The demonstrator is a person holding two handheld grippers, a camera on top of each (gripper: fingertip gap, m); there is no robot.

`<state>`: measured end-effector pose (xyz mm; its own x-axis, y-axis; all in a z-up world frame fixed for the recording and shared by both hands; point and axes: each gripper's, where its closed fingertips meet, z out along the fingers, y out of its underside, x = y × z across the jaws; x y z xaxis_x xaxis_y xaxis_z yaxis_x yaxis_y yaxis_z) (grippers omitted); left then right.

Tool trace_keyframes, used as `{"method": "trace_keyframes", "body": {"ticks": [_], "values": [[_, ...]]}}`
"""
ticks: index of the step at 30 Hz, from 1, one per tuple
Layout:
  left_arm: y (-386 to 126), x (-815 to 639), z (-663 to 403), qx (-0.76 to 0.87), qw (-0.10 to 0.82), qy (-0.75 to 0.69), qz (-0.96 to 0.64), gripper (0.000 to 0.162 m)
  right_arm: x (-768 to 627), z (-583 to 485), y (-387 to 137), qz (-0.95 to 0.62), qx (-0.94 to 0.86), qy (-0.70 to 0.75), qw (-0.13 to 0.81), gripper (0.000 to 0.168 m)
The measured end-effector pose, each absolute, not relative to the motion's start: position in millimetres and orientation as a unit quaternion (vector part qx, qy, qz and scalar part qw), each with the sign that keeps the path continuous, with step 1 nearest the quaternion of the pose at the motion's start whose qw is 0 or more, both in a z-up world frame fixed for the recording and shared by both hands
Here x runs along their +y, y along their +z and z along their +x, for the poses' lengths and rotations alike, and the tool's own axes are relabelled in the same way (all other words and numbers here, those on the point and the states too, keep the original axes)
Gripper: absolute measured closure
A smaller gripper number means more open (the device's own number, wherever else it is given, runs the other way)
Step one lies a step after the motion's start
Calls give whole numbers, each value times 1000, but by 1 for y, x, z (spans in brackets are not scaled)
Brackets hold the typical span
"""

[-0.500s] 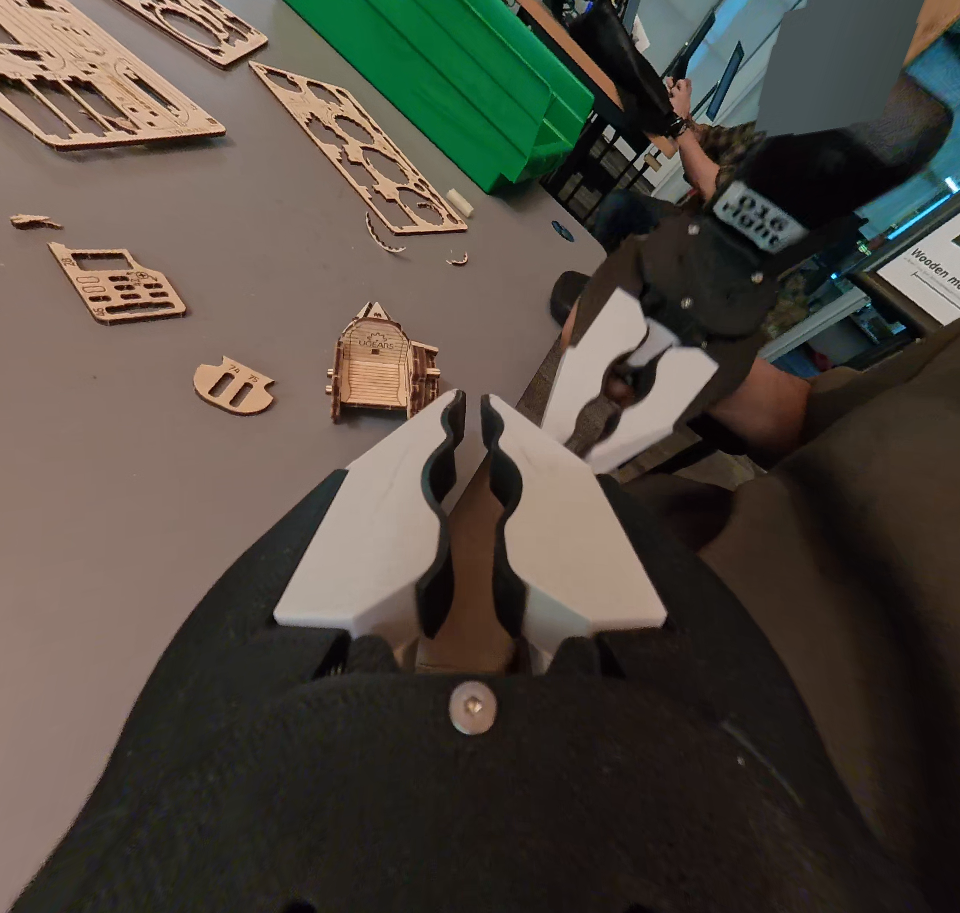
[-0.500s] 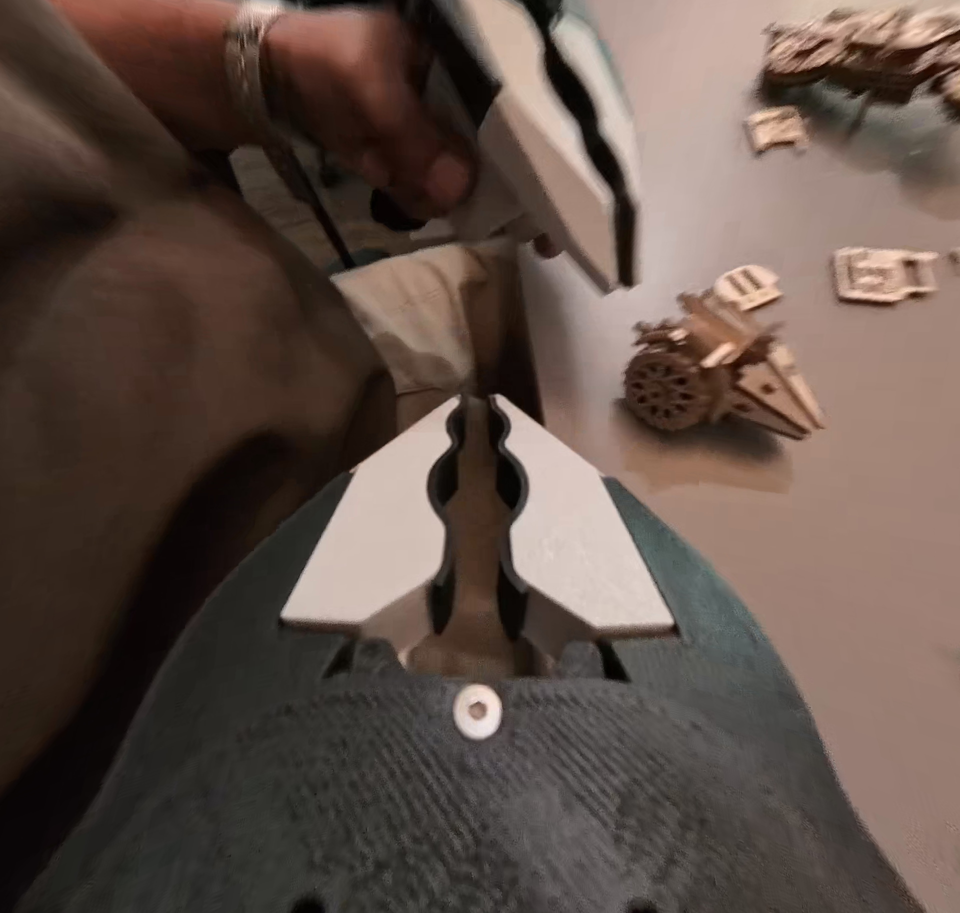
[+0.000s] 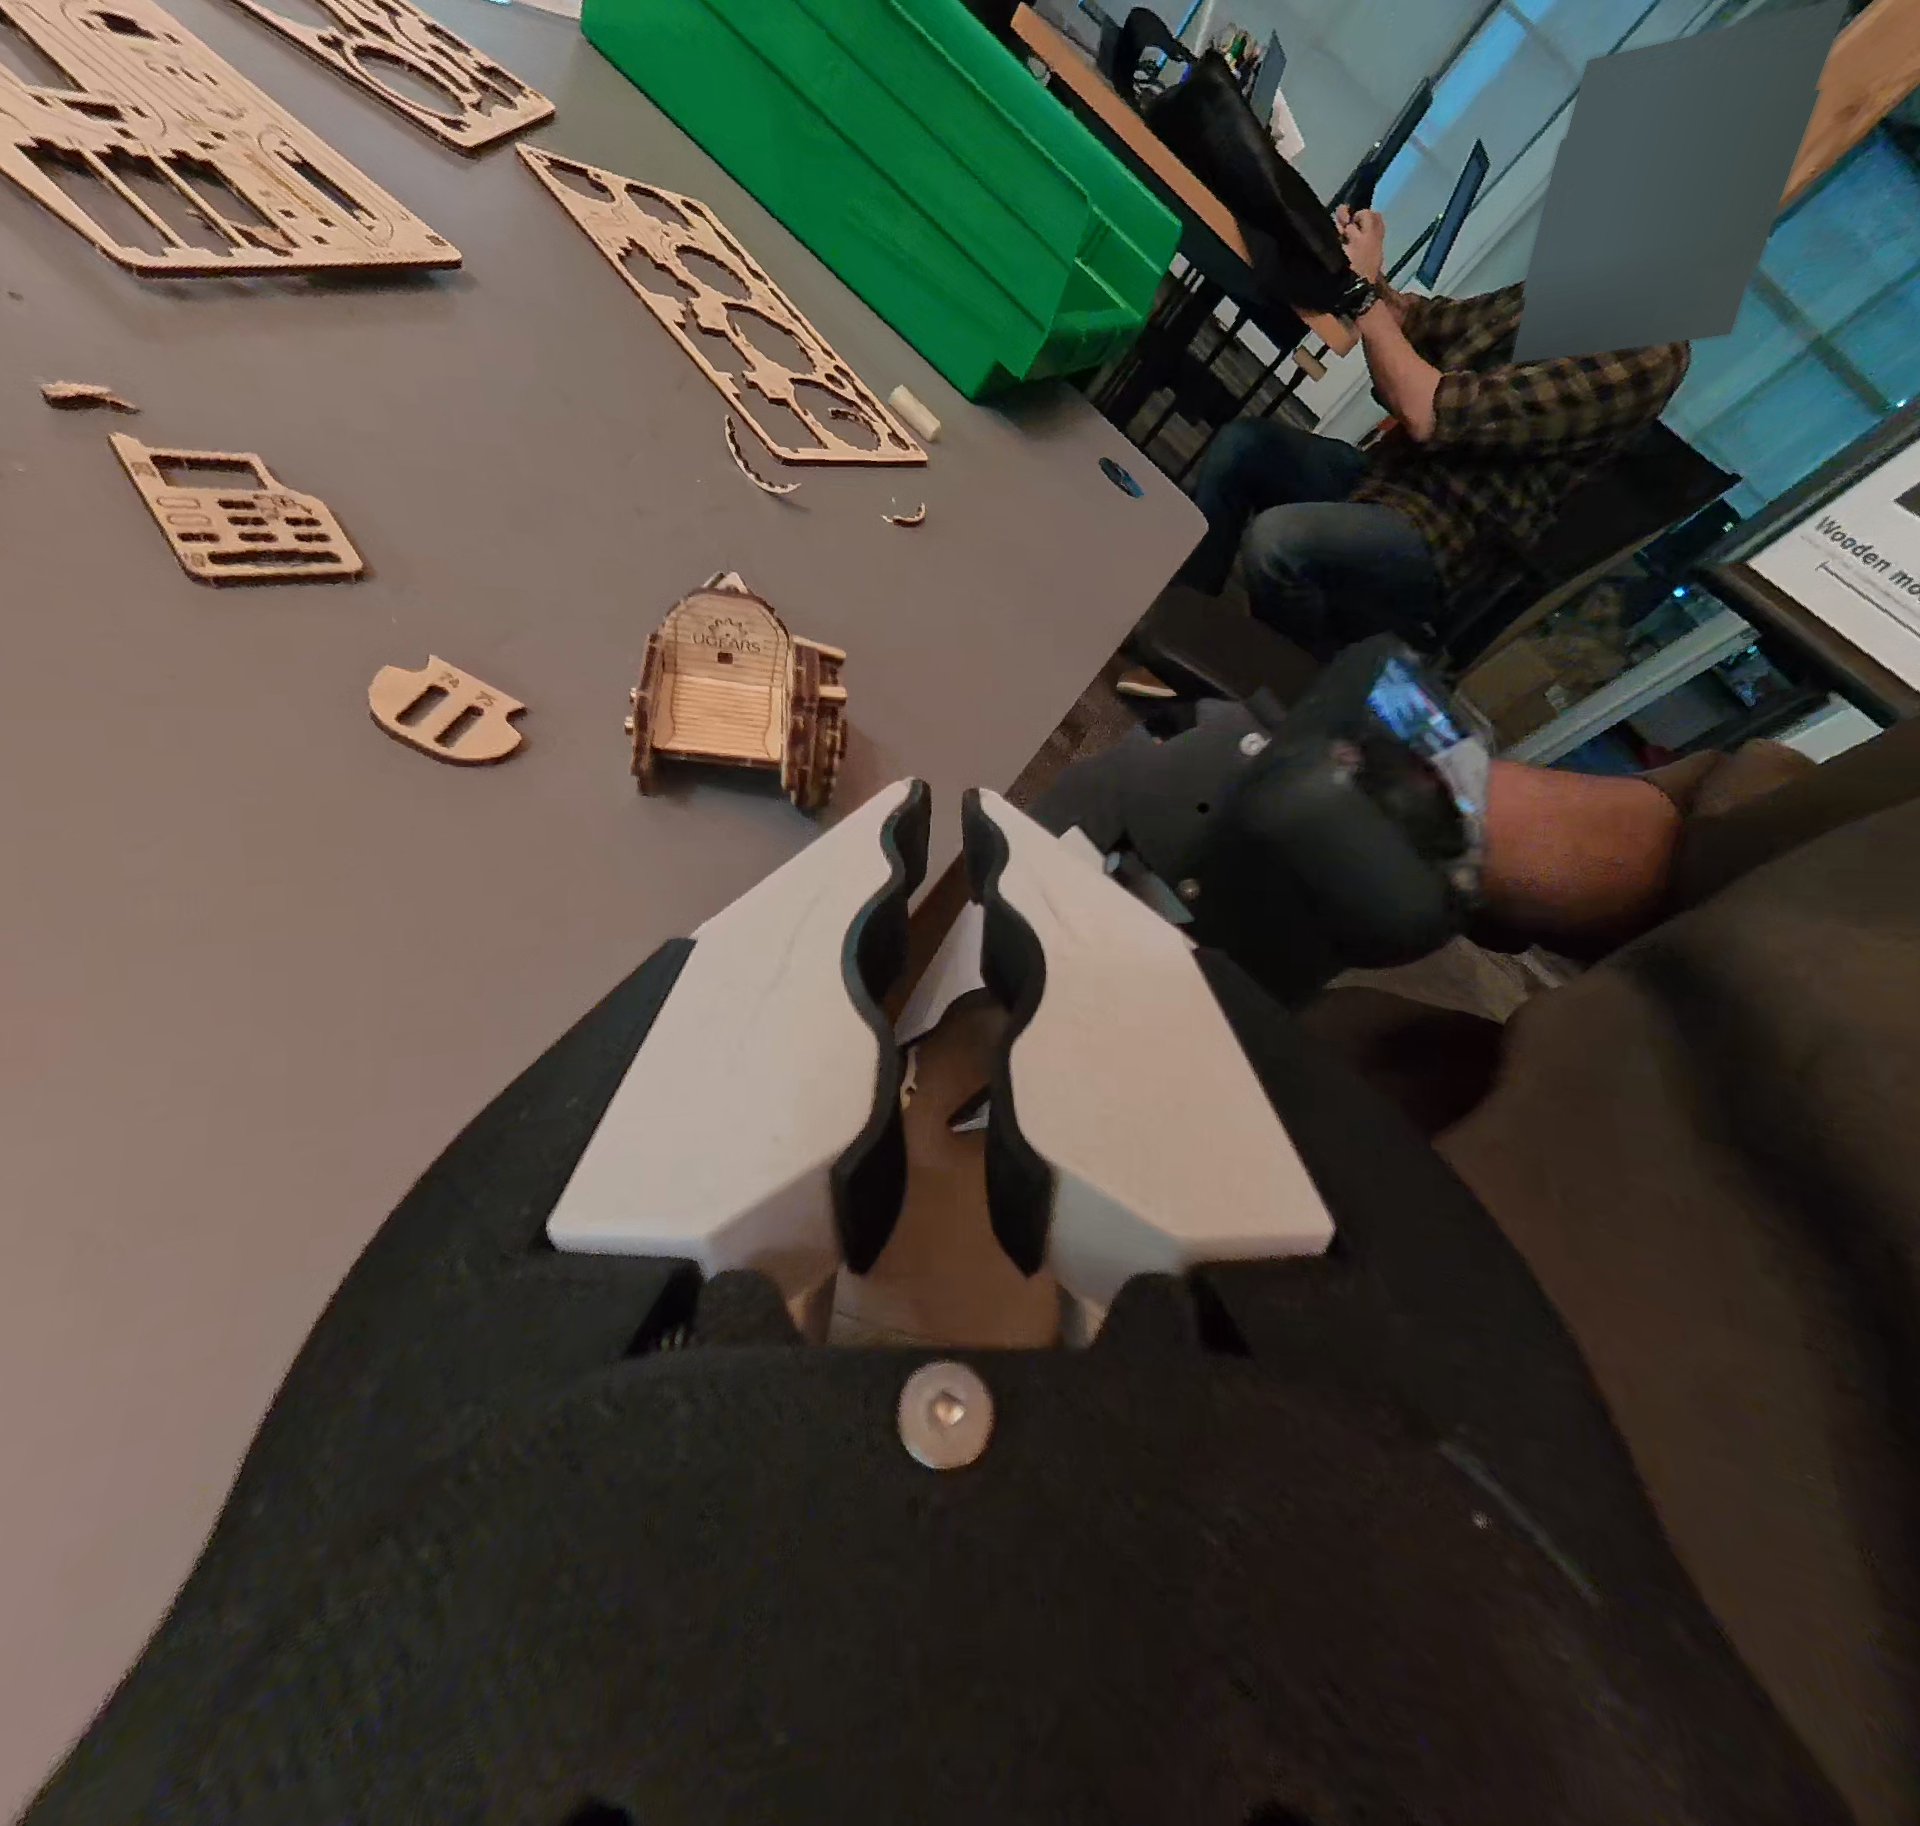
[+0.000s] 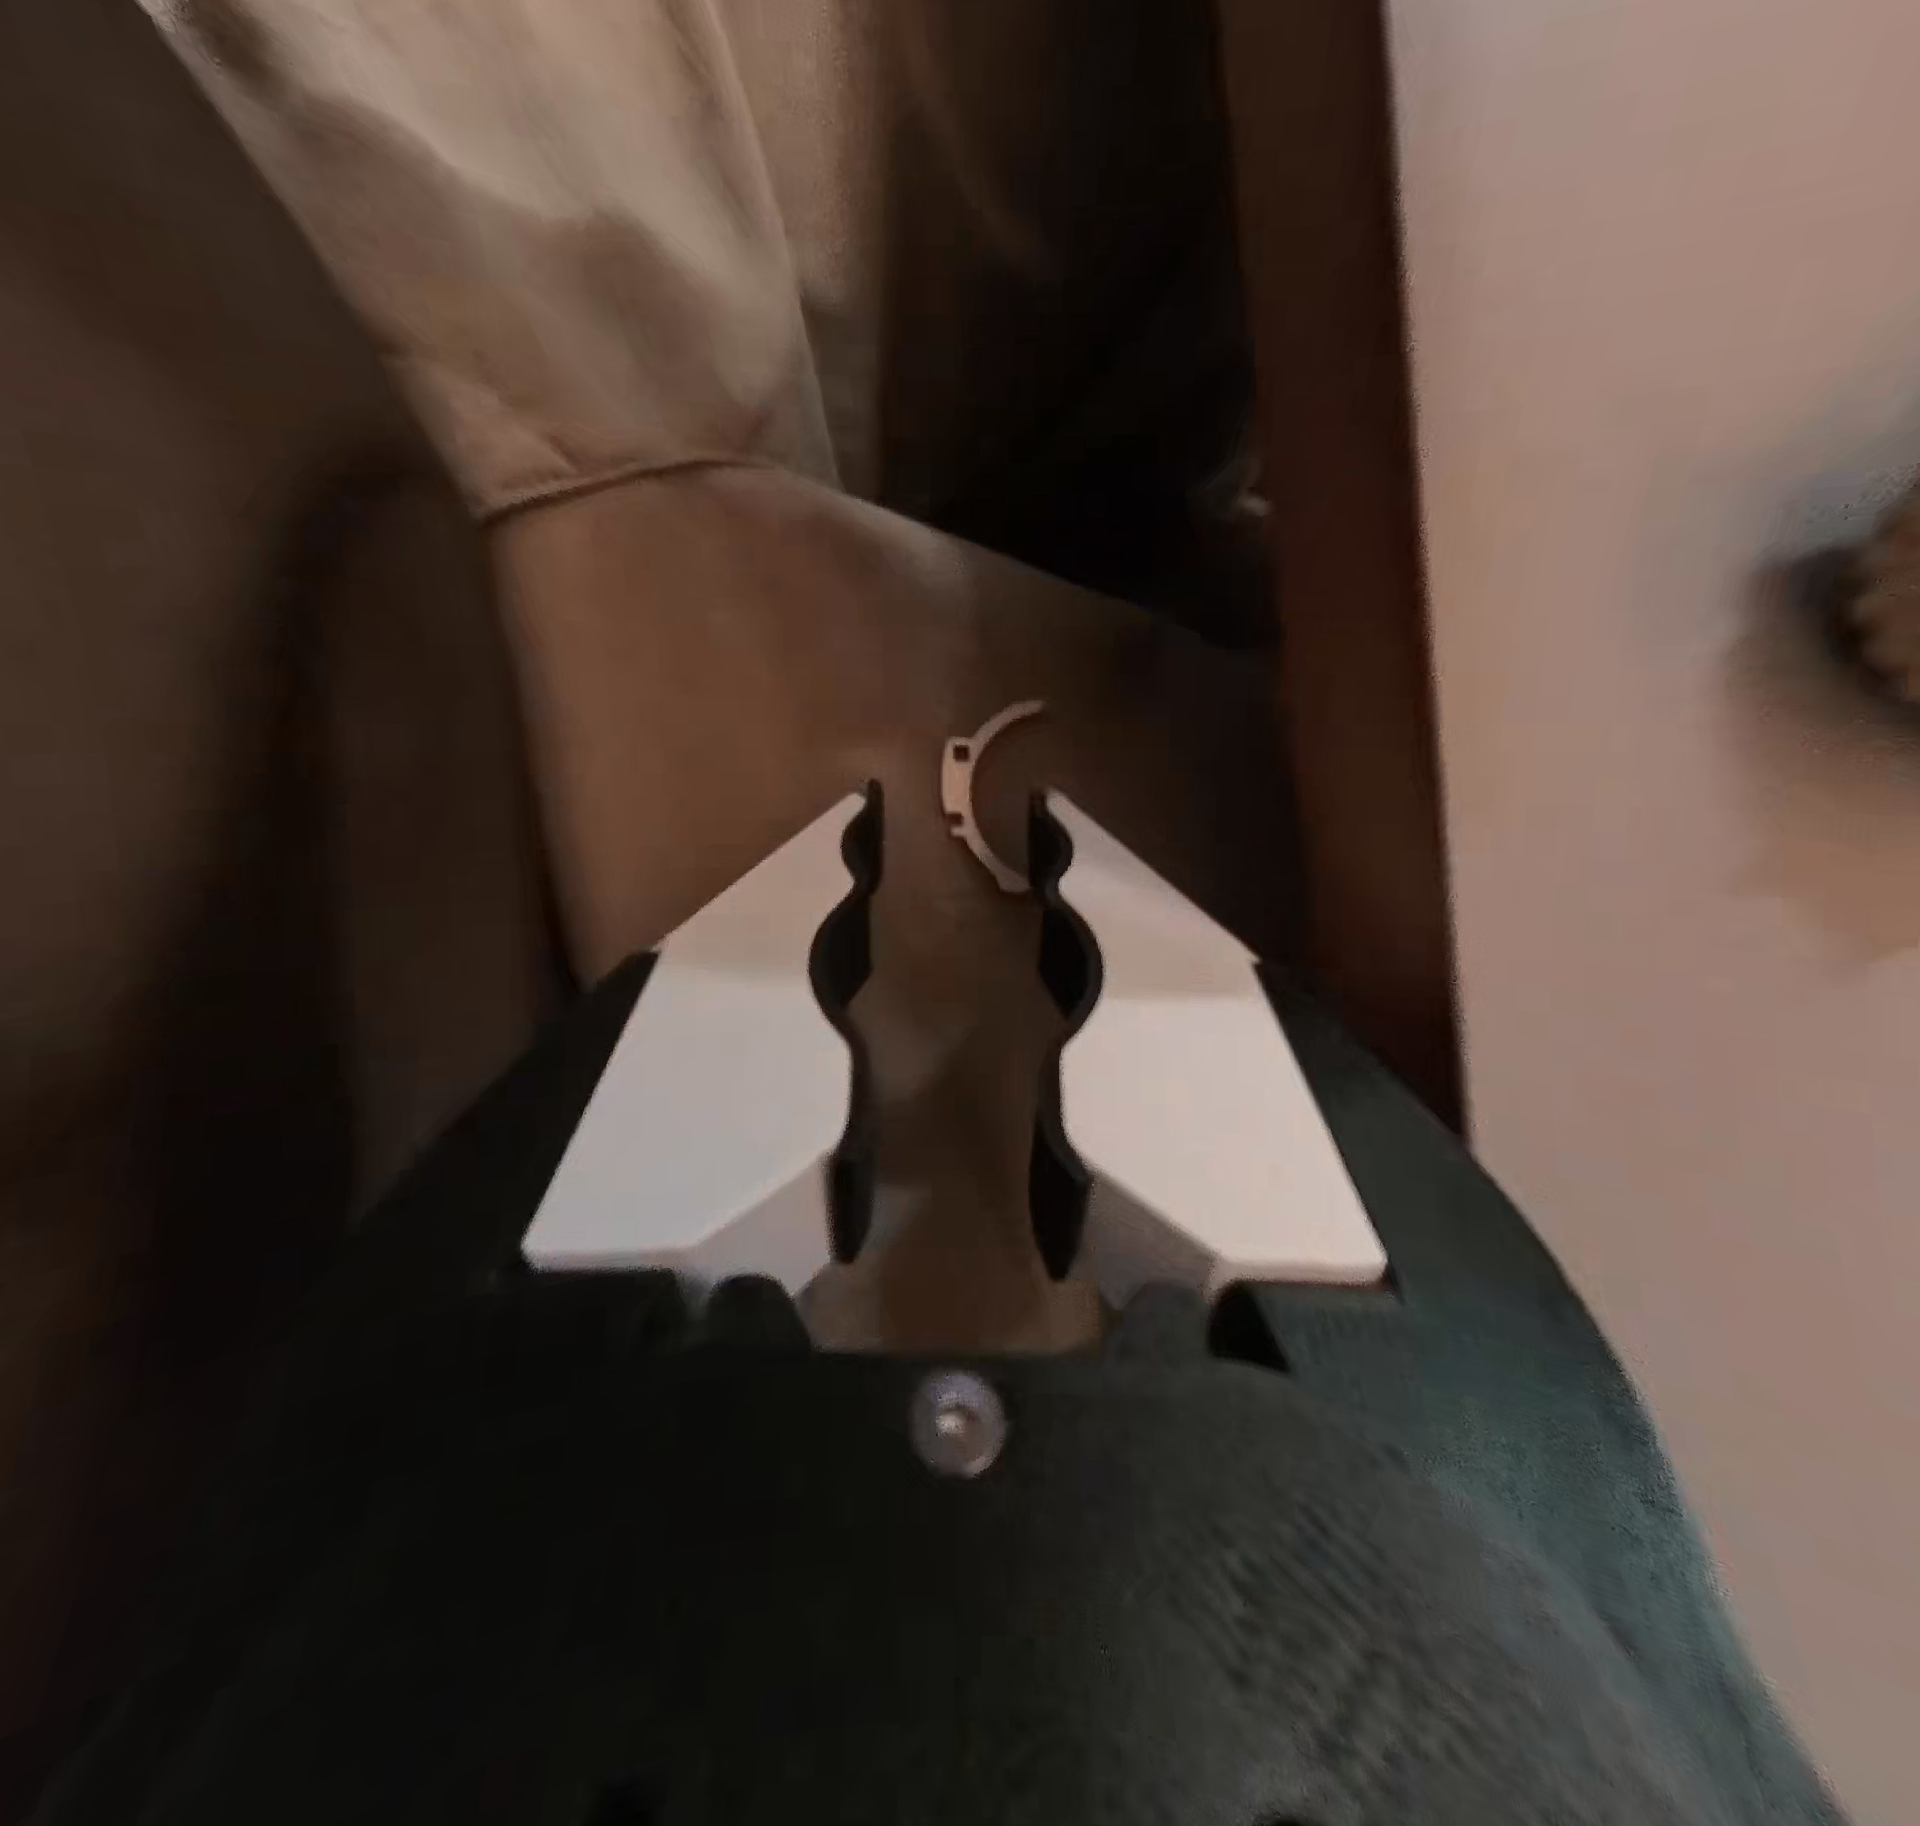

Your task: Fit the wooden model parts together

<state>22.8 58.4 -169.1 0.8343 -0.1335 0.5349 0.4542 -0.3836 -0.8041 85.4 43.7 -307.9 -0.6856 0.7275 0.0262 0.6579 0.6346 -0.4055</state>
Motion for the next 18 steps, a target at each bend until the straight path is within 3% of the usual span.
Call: {"method": "trace_keyframes", "body": {"ticks": [2, 8, 11, 18], "values": [[-169, 54, 26, -102, 545, -270, -787, 160, 46, 93, -319, -402, -898, 161, 81, 141], [-169, 39, 35, -107, 547, -274, -783, 159, 31, 117, -332, -417, -897, 139, 44, 163], [-168, 32, 40, -115, 550, -282, -778, 159, 24, 128, -329, -421, -895, 144, 34, 164], [-172, 17, 64, -108, 542, -283, -784, 155, 1, 146, -285, -474, -831, 292, -11, 164]]}}
